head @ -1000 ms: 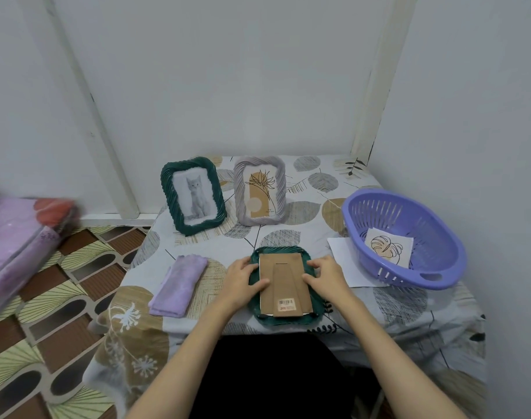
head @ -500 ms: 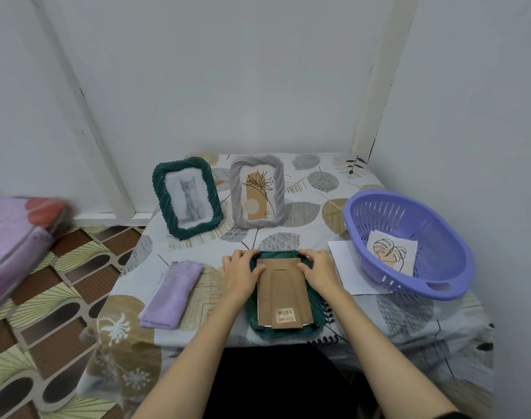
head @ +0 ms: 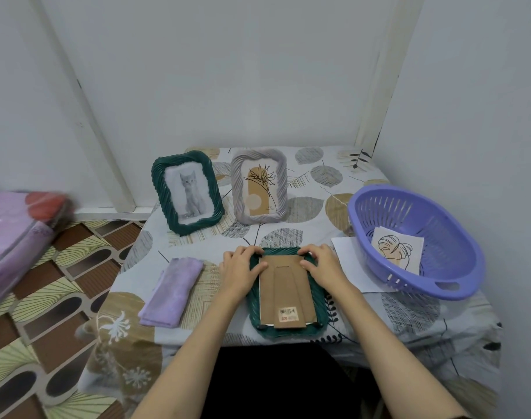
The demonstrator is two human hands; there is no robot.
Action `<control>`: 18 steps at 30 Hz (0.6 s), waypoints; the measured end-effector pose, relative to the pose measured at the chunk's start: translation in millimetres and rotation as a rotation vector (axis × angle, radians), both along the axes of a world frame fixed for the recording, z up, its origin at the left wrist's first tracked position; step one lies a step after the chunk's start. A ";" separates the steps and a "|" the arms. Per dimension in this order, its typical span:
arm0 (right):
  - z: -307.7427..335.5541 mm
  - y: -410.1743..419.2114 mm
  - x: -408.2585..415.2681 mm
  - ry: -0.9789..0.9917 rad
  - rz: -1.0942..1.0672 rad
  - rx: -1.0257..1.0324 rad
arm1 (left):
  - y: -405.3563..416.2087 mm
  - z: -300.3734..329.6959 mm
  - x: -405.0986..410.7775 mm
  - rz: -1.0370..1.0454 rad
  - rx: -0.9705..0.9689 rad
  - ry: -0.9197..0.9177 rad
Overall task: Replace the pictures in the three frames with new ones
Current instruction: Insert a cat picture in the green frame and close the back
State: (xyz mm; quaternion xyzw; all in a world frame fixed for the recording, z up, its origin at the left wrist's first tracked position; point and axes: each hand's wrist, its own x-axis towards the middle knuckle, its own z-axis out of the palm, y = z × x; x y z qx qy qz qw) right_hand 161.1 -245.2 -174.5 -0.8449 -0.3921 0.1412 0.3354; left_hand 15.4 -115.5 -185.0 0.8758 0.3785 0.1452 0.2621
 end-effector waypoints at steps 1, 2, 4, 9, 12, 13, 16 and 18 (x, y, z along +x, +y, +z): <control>-1.0 -0.1 0.6 -0.010 0.008 0.006 | -0.5 -0.6 -0.2 0.005 0.005 -0.011; -1.6 -0.4 0.6 -0.015 0.012 0.013 | -1.1 -0.5 -0.6 0.011 0.010 -0.019; -2.9 -1.3 -0.1 -0.016 0.008 0.033 | -1.6 -1.2 -1.0 0.024 0.017 -0.033; -5.8 -6.6 -5.0 0.005 -0.059 0.092 | -7.0 -1.9 -3.3 0.041 0.029 -0.029; -0.3 -14.5 -8.9 0.105 -0.071 0.128 | -10.5 -1.1 -9.2 0.029 0.014 -0.056; 1.5 -18.9 -10.3 0.107 -0.051 0.130 | -11.7 -0.8 -13.0 0.022 0.006 -0.088; 4.2 -36.8 -16.7 0.014 0.047 0.098 | -14.8 -3.4 -28.4 -0.068 -0.010 -0.124; 8.7 -51.1 -24.4 -0.044 0.118 0.033 | -17.8 -5.2 -39.6 -0.184 -0.049 -0.111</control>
